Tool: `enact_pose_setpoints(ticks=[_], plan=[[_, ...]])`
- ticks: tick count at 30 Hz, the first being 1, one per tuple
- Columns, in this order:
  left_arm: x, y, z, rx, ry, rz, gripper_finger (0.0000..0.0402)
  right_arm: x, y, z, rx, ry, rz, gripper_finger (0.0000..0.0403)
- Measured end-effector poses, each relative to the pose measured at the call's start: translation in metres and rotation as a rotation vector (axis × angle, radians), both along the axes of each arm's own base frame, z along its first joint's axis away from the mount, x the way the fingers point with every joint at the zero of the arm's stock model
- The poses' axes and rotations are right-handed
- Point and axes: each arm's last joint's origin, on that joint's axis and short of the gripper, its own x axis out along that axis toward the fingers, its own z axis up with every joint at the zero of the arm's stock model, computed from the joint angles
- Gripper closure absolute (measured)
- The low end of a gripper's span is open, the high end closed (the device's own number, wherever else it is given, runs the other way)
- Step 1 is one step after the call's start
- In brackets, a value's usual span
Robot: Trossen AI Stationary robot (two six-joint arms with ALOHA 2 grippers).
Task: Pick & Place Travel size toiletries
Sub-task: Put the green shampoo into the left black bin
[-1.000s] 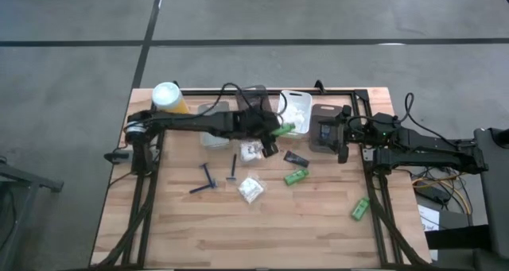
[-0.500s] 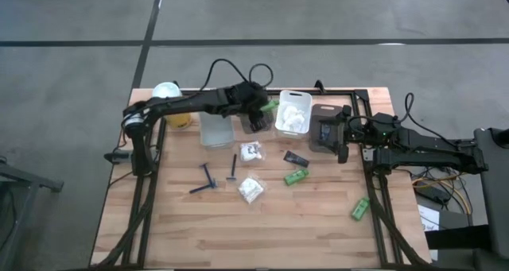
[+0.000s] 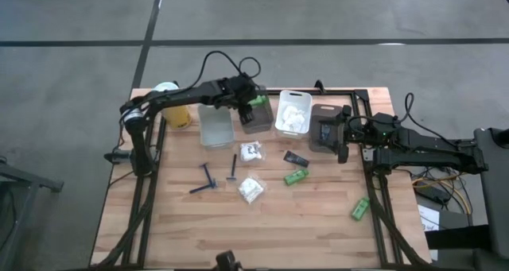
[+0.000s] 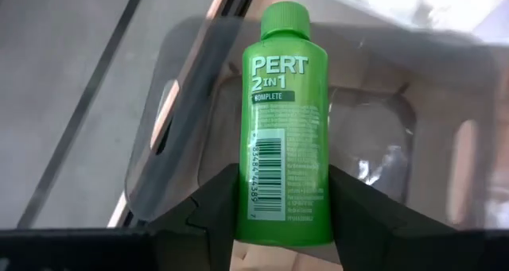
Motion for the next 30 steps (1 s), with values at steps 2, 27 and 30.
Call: enact_pose_setpoints(ticks=[2, 27, 30], plan=[[-0.003, 0.003, -0.008, -0.007, -0.006, -0.016, 0.0236, 0.000, 0.000, 0.000, 0.000, 0.000, 0.000, 0.0080], [0.003, 0.017, -0.056, -0.018, 0.018, -0.157, 0.0234, 0.000, 0.000, 0.000, 0.000, 0.000, 0.000, 0.0137], [0.005, 0.018, -0.058, -0.026, 0.028, -0.155, 0.0234, 0.000, 0.000, 0.000, 0.000, 0.001, 0.000, 0.0145]])
